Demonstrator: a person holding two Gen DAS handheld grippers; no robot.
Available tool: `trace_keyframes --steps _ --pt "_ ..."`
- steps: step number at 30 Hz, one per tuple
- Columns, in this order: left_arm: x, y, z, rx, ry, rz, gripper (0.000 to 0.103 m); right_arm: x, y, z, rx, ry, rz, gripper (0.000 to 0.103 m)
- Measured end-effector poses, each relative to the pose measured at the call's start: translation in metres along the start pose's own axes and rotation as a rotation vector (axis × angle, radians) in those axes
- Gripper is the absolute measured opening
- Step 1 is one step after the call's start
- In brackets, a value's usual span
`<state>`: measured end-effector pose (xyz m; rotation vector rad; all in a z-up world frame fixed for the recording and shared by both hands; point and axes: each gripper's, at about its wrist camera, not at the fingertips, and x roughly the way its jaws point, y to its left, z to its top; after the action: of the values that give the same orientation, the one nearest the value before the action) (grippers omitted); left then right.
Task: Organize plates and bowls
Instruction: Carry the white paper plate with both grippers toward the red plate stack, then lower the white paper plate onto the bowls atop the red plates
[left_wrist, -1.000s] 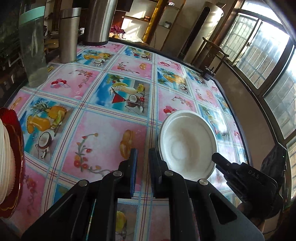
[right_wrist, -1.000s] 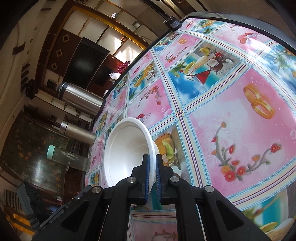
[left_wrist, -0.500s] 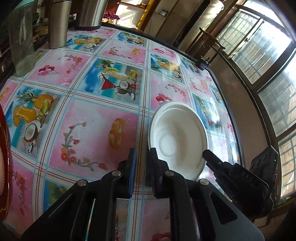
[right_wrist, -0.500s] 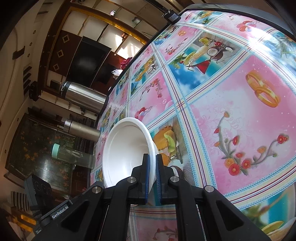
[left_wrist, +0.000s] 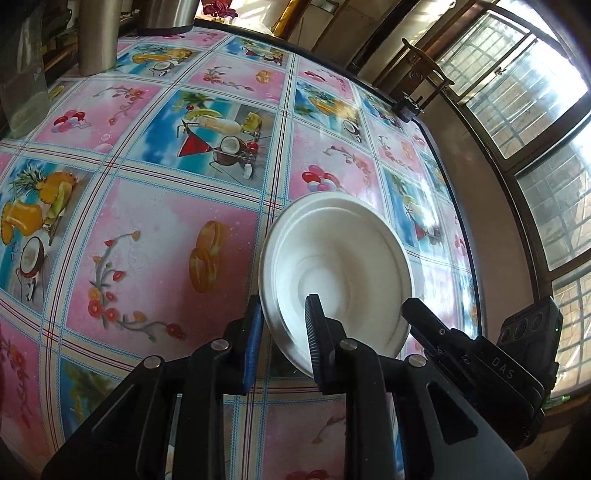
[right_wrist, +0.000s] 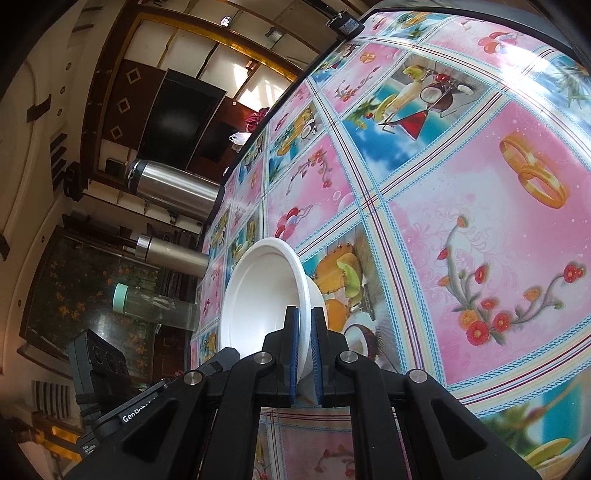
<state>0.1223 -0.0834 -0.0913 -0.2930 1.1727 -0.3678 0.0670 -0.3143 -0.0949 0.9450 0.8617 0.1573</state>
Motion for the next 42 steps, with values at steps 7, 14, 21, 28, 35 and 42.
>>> trace_keyframes --steps 7,14,21,28,35,42 --pt "0.007 0.001 0.003 -0.008 -0.008 0.019 0.021 0.002 0.000 0.000 0.000 0.006 -0.002 0.007" --pt "0.010 0.012 -0.001 -0.052 -0.010 -0.002 0.011 0.006 -0.002 -0.001 0.013 0.019 0.013 0.007" --pt "0.005 0.012 -0.008 -0.044 -0.015 0.003 0.009 0.006 -0.001 -0.004 0.012 0.023 0.027 0.007" --pt "-0.011 0.023 -0.016 -0.039 -0.047 0.020 0.009 0.014 0.005 -0.014 0.005 0.066 0.078 0.007" --pt "-0.030 0.045 -0.028 -0.060 -0.061 0.009 0.010 0.017 0.022 -0.034 -0.040 0.065 0.120 0.007" --pt "-0.070 0.061 -0.042 -0.024 -0.165 0.060 0.010 0.018 0.055 -0.061 -0.147 0.039 0.195 0.007"
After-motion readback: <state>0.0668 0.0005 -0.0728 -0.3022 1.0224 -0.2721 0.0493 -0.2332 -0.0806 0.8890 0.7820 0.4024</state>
